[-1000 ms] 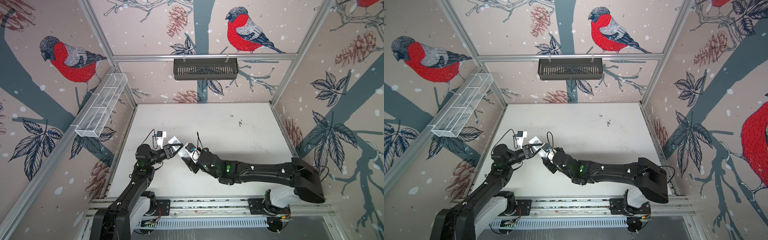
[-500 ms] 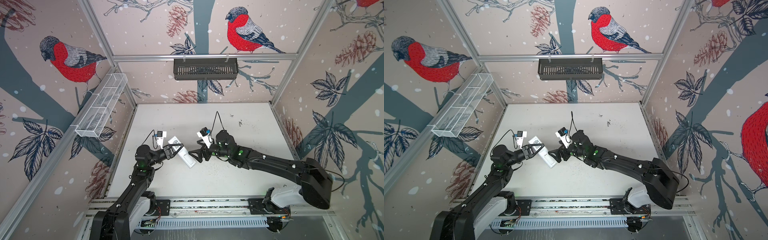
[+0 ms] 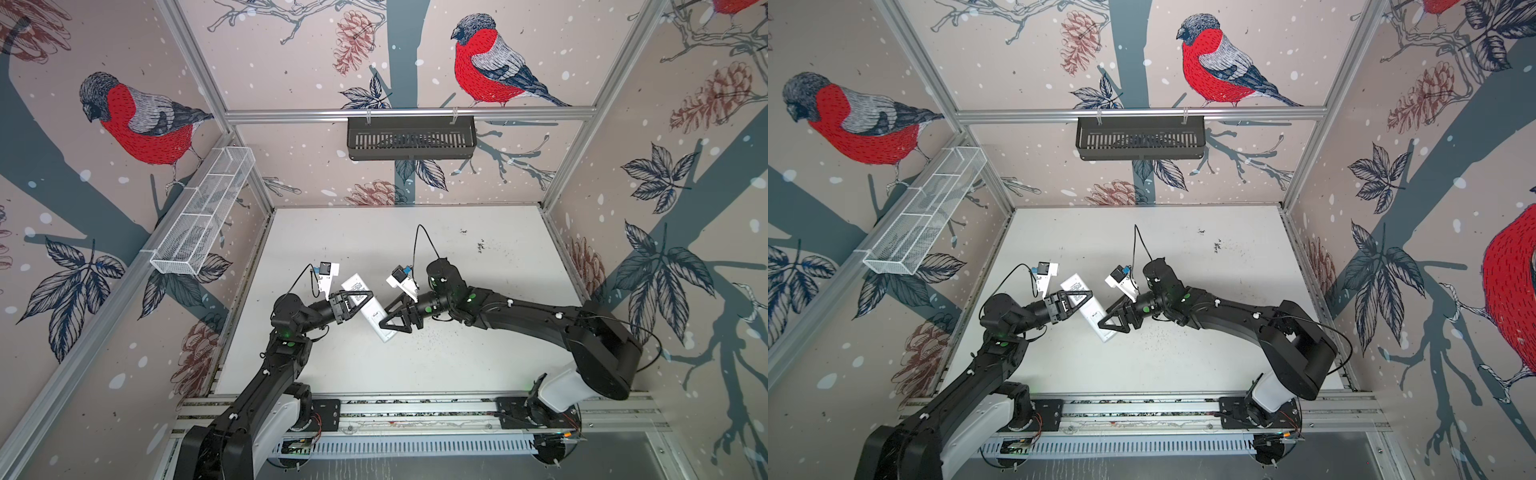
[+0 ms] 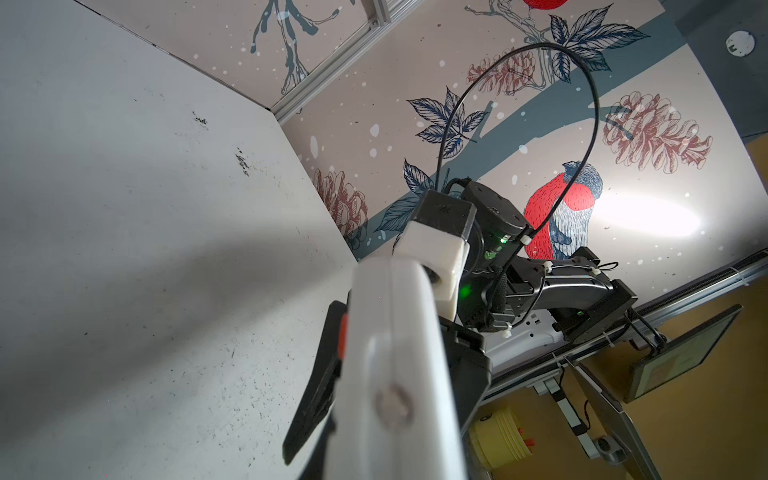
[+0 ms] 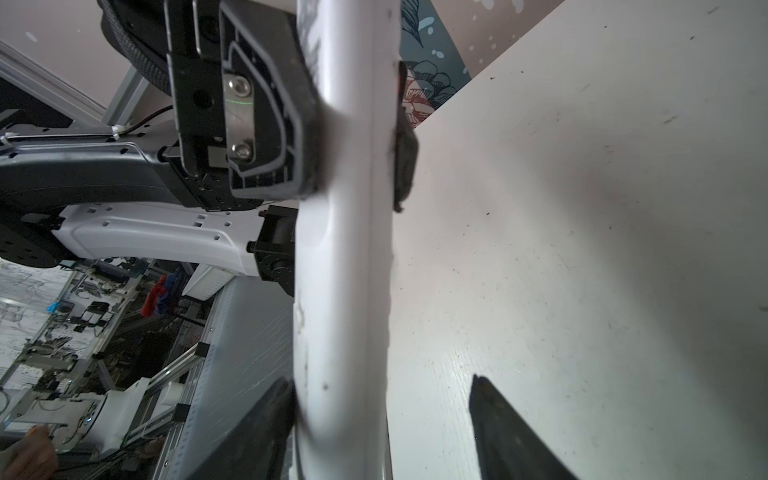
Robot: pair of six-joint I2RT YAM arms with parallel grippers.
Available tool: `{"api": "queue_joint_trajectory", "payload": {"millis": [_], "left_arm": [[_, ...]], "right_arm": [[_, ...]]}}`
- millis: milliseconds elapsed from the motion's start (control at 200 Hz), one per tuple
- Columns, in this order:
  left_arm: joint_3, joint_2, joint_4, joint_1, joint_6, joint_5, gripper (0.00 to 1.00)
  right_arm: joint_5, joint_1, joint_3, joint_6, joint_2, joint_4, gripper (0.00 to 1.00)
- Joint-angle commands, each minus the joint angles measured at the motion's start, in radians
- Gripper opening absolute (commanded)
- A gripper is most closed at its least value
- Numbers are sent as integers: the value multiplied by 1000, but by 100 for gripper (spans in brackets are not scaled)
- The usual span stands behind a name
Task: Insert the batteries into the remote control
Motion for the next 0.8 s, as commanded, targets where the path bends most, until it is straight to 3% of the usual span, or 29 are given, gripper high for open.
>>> {"api": "queue_joint_trajectory", "payload": {"millis": [0, 105, 325, 515, 795], "left_arm": [[1, -9, 85, -5, -17, 21, 0], [-1, -16, 88, -8, -20, 23, 0], [-1, -23, 101, -18, -24, 25, 0], [-3, -52, 116, -31, -29, 22, 0], [-4, -59, 119, -34, -28, 20, 0]], "right_arm": [[-27, 0, 7, 22, 17, 36, 57], [-27, 1, 10, 31, 25, 44, 50], [-61, 4, 32, 51, 30, 63, 64], [-98, 22, 75, 62, 71, 58, 67], [-98, 36, 91, 100, 102, 70, 51]]}}
